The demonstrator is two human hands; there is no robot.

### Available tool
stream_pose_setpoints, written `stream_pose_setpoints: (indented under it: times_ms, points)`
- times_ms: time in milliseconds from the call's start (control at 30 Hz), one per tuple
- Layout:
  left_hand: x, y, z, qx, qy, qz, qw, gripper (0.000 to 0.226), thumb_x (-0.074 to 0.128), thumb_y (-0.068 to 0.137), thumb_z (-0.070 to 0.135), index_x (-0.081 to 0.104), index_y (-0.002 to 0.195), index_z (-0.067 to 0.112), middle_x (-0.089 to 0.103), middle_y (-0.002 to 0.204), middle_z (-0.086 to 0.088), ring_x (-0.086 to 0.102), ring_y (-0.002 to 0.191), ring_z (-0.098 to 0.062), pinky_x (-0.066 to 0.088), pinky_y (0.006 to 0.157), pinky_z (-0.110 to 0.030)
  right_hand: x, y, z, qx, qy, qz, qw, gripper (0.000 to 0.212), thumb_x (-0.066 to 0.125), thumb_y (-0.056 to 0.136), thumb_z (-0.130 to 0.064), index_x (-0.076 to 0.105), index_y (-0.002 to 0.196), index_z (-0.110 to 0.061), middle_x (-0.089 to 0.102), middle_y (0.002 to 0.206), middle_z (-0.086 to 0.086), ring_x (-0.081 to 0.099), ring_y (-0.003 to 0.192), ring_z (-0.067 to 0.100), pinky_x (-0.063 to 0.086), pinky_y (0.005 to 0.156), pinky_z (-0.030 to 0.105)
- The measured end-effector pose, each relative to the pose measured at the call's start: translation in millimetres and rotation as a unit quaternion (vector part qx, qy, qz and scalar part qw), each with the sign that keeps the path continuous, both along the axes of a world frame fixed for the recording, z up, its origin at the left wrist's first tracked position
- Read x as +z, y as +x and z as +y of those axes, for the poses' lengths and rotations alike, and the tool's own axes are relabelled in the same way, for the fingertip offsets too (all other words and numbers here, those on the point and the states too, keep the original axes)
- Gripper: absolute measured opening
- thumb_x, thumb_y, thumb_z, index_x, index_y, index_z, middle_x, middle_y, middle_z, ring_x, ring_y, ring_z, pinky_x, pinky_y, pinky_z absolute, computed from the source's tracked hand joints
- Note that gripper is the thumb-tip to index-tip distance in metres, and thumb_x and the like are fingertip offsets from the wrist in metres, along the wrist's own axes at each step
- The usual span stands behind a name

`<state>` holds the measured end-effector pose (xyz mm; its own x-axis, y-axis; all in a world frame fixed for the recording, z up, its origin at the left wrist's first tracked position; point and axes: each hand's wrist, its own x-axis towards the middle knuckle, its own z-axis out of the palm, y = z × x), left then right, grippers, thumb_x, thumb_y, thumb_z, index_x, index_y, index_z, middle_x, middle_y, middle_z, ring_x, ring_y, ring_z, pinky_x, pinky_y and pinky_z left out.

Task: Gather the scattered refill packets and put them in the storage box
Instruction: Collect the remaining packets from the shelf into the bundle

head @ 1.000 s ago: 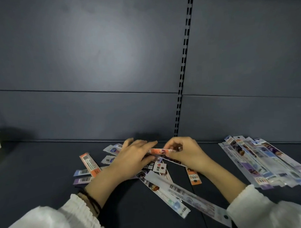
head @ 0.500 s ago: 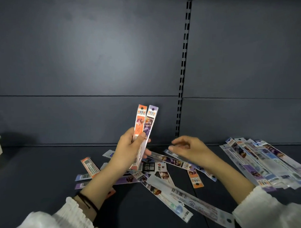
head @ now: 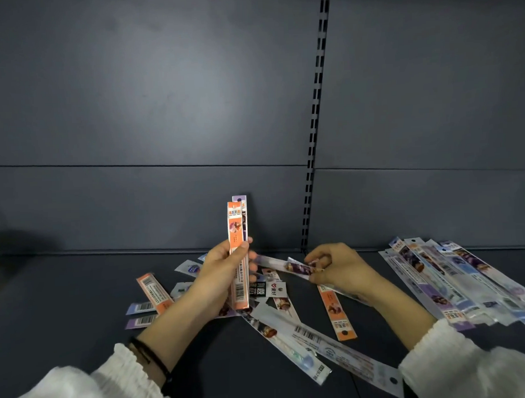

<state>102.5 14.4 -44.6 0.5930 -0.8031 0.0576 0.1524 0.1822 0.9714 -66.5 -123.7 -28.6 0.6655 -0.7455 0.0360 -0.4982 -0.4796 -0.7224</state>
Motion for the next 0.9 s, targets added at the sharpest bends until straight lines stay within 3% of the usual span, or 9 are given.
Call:
stream_pose_setpoints:
  times_ms: [100, 233, 367, 500, 567, 633, 700, 800, 900]
  points:
    - [0, 1, -1, 0.025, -0.014, 0.020, 0.999, 0.019, 0.050, 0.097, 0.018, 0.059, 0.112, 0.011, 0.068, 0.091, -0.005, 0.065, 0.078, -0.016, 0.052, 0.061, -0.027, 5, -1, -1, -0.037, 0.046, -0.122, 0.991, 0.018, 0.073, 0.079, -0.003, 0.069, 0.090, -0.017, 0.068, 0.083, 0.000, 0.064, 0.077, 0.013, 0.047, 0.063, 0.018]
    - [0, 1, -2, 0.050, -0.016, 0.019, 0.998, 0.024, 0.047, 0.099, 0.018, 0.053, 0.122, 0.014, 0.067, 0.097, -0.004, 0.061, 0.083, -0.016, 0.049, 0.061, -0.028, 12, -3, 6, -0.016, 0.261, -0.281, 0.923, 0.011, 0.071, 0.081, -0.004, 0.070, 0.091, -0.010, 0.071, 0.079, 0.005, 0.066, 0.066, 0.015, 0.052, 0.063, 0.027]
    - [2, -2, -1, 0.039, -0.007, 0.012, 0.999, 0.029, 0.048, 0.099, 0.022, 0.053, 0.127, 0.017, 0.066, 0.098, -0.001, 0.054, 0.078, -0.013, 0.046, 0.063, -0.028, 11, 3, 16, 0.047, 0.394, -0.267, 0.878, 0.020, 0.074, 0.070, -0.011, 0.070, 0.090, -0.010, 0.072, 0.076, 0.005, 0.064, 0.063, 0.013, 0.053, 0.060, 0.025]
    - [7, -8, 1, 0.006, 0.019, 0.009, 1.000, 0.044, 0.045, 0.093, 0.051, 0.059, 0.119, 0.017, 0.066, 0.092, -0.001, 0.055, 0.071, -0.013, 0.046, 0.064, -0.028, 8, 8, 27, 0.102, 0.374, -0.216, 0.896, 0.024, 0.075, 0.068, -0.010, 0.071, 0.091, -0.009, 0.074, 0.083, 0.007, 0.068, 0.070, 0.016, 0.057, 0.065, 0.027]
    - [7, -8, 0, -0.021, 0.026, 0.013, 0.999, 0.055, 0.046, 0.086, 0.063, 0.060, 0.113, 0.017, 0.070, 0.092, -0.006, 0.064, 0.081, -0.018, 0.050, 0.074, -0.032, 4, 11, 32, 0.114, 0.351, -0.194, 0.909, 0.020, 0.075, 0.073, -0.004, 0.070, 0.092, -0.009, 0.073, 0.085, 0.008, 0.069, 0.072, 0.018, 0.057, 0.066, 0.028]
    - [7, -9, -1, -0.016, 0.004, 0.056, 0.998, 0.040, 0.058, 0.085, 0.052, 0.060, 0.102, 0.016, 0.071, 0.085, -0.006, 0.068, 0.081, -0.021, 0.052, 0.077, -0.037, 2, 13, 36, 0.129, 0.334, -0.171, 0.918, 0.019, 0.075, 0.076, -0.002, 0.069, 0.092, -0.010, 0.072, 0.084, 0.007, 0.068, 0.072, 0.016, 0.058, 0.068, 0.028]
    - [5, -9, -1, 0.002, -0.014, 0.079, 0.997, 0.022, 0.065, 0.086, 0.036, 0.058, 0.091, 0.016, 0.068, 0.073, -0.004, 0.068, 0.066, -0.018, 0.053, 0.065, -0.033, 4, 13, 39, 0.147, 0.312, -0.148, 0.927, 0.024, 0.076, 0.075, -0.004, 0.068, 0.097, -0.012, 0.073, 0.089, 0.007, 0.069, 0.078, 0.017, 0.056, 0.075, 0.030]
    - [7, -7, 2, 0.027, -0.028, 0.116, 0.992, 0.016, 0.066, 0.088, 0.028, 0.056, 0.083, 0.017, 0.063, 0.065, -0.003, 0.061, 0.053, -0.015, 0.049, 0.060, -0.032, 10, 9, 40, 0.167, 0.299, -0.126, 0.931, 0.038, 0.076, 0.075, 0.002, 0.065, 0.110, -0.010, 0.071, 0.101, 0.010, 0.068, 0.088, 0.020, 0.056, 0.083, 0.033]
    - [12, 5, 4, 0.068, -0.039, 0.151, 0.985, 0.015, 0.067, 0.087, 0.024, 0.054, 0.085, 0.018, 0.057, 0.060, 0.001, 0.048, 0.049, -0.011, 0.044, 0.051, -0.024, 12, 6, 39, 0.159, 0.308, -0.150, 0.926, 0.037, 0.072, 0.076, 0.007, 0.066, 0.109, -0.007, 0.072, 0.101, 0.011, 0.069, 0.086, 0.018, 0.058, 0.079, 0.028]
